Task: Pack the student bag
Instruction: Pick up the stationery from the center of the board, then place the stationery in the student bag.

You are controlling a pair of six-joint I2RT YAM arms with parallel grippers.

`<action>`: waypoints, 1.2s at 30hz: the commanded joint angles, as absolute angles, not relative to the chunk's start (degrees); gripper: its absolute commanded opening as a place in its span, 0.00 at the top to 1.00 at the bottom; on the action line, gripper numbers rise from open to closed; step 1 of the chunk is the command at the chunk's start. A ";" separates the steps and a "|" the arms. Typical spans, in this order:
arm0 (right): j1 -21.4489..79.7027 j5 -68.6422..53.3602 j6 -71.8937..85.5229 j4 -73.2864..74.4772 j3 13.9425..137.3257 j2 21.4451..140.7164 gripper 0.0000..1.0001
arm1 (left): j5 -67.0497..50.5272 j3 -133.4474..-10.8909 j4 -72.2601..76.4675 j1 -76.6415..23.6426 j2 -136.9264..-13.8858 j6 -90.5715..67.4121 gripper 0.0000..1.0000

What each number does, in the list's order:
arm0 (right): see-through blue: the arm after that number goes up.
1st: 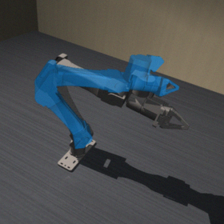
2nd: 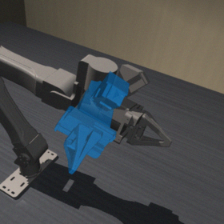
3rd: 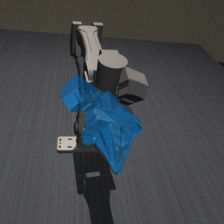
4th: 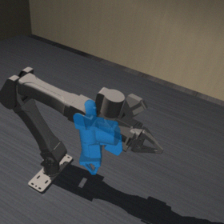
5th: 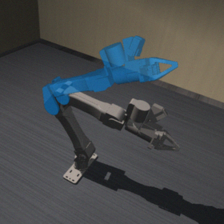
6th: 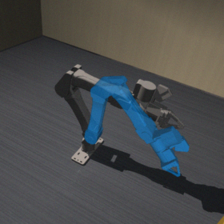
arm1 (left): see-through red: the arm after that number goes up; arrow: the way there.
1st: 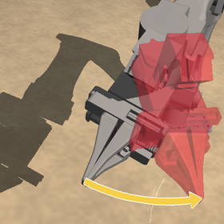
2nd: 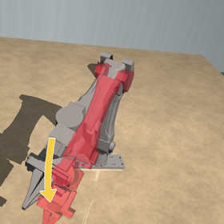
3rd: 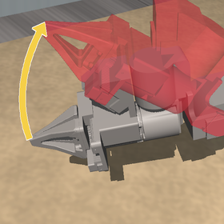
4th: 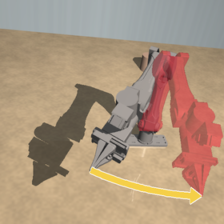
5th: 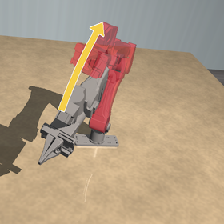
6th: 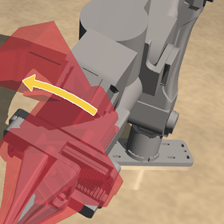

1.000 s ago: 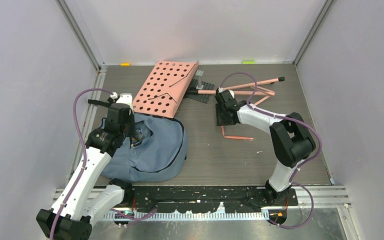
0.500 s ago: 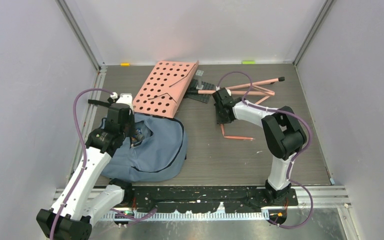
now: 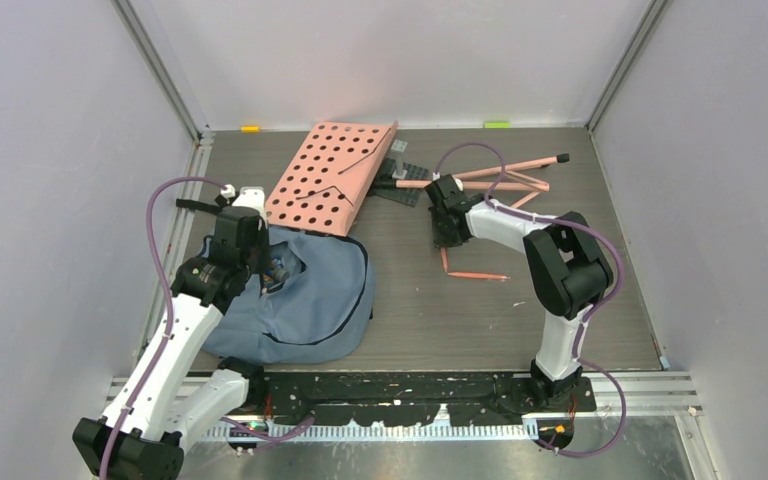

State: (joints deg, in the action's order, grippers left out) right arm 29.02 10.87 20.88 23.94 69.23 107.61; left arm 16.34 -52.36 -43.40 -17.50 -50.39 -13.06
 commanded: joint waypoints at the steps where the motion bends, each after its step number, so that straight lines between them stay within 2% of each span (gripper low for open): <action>1: 28.83 6.96 21.29 25.74 69.35 102.16 0.99 | 13.93 -53.49 -37.35 -17.67 -49.40 -13.83 1.00; 6: 29.17 1.37 22.25 27.83 68.14 94.26 1.00 | 12.60 -54.79 -37.62 -17.67 -49.54 -15.10 1.00; 12: 34.79 -3.69 24.16 30.82 68.06 83.70 0.99 | 10.75 -55.63 -39.54 -17.67 -49.55 -16.96 1.00; 15: 38.02 -8.09 25.95 31.01 70.73 83.43 0.99 | 10.06 -54.76 -39.30 -17.68 -49.43 -17.39 1.00; 19: 43.72 -12.40 28.13 29.51 75.44 87.26 0.99 | 9.38 -54.05 -39.19 -17.67 -49.19 -17.70 1.00; 25: 50.94 -20.25 31.59 26.77 84.89 100.30 0.99 | 9.08 -53.62 -39.52 -17.67 -48.67 -18.01 1.00; 36: 54.91 -29.12 36.85 30.03 101.10 114.57 0.99 | 7.39 -52.82 -40.08 -17.67 -47.60 -19.32 1.00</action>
